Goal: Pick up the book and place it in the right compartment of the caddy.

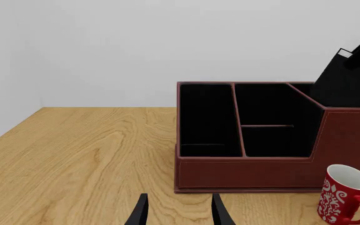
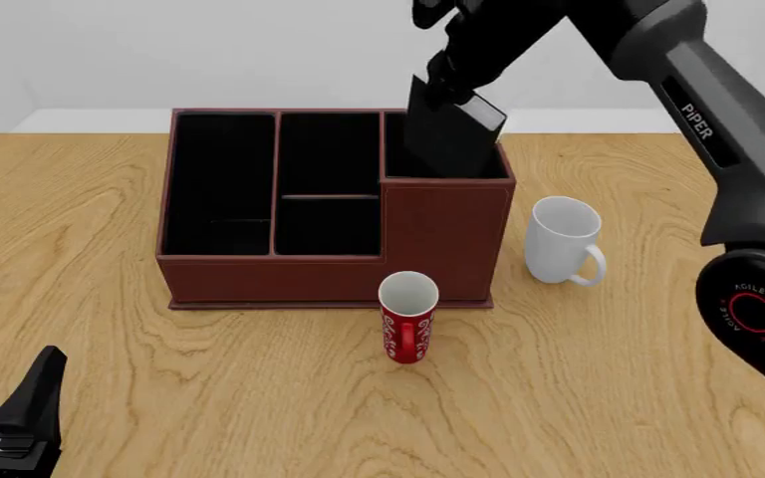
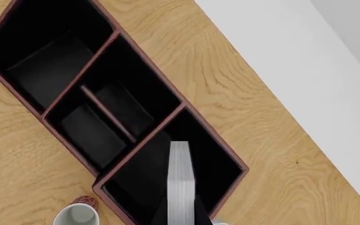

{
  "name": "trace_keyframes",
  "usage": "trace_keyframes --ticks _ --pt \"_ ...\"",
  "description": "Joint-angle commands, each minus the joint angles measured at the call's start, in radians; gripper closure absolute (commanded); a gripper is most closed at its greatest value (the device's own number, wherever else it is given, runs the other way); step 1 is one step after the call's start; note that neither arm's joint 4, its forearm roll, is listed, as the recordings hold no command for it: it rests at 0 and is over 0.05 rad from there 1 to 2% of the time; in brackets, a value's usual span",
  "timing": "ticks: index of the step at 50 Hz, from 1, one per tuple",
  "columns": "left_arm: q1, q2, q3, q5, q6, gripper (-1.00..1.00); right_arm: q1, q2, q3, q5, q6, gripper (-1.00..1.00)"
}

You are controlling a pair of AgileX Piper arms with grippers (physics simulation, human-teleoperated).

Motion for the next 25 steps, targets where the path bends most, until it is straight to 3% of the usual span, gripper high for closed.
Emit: trace_keyframes --ticks 1,25 --pt "0.000 0.000 0.000 0.000 0.000 -1.00 -0.002 0.026 -0.031 0.000 0.034 1.00" --pt "0.000 0.000 0.000 0.000 0.000 -1.00 -0.016 0.099 -0.067 0.000 0.044 1.00"
